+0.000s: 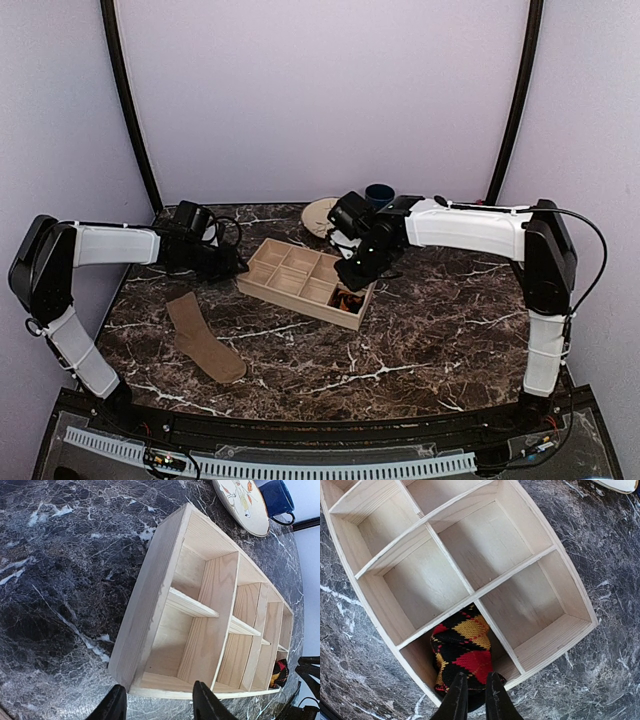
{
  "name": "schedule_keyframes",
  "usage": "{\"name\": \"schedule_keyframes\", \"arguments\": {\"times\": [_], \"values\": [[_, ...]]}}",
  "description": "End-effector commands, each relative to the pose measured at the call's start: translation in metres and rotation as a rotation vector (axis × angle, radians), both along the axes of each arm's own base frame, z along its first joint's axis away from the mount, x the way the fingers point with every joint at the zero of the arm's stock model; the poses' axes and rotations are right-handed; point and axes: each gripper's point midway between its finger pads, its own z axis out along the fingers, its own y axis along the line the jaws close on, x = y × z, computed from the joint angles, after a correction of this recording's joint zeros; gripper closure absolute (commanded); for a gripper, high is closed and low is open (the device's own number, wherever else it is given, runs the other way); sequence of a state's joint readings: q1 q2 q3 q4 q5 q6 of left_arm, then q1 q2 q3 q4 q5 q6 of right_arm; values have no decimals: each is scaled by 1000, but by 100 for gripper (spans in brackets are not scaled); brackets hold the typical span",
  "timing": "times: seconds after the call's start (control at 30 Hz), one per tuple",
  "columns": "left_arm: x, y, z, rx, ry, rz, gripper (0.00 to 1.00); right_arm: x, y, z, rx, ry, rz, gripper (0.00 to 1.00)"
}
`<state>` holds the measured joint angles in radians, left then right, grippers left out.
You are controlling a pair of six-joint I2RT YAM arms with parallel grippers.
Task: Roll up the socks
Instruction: Adjust the sock in the storage box.
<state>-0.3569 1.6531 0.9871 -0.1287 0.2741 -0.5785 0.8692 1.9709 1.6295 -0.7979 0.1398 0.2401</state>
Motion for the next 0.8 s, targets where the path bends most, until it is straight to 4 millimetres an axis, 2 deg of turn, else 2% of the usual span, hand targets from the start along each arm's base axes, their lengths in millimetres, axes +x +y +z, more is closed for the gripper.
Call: {"name": "schedule_keyframes", "arguments": {"times": [0.0,0.17,0.3,0.57,0.67,0.77], "values": [[4,-2,6,-8,-16,-16,52,-5,-1,-15,-10,44,6,87],[5,-3,6,-13,-16,-17,52,-12,0,-32,-19,95,16,88],[5,-4,6,-15,-15,-17,52,-22,-8,-46,-42,136,16,88],[6,-5,2,-24,-5,-18,52,-36,-16,-62,-58,191,6,88],[5,-5,2,-22,-4,-17,52,-33,-14,-60,-52,176,3,87],[6,-4,4,-19,-12,-15,52,-20,-11,-42,-35,102,-12,85]]}}
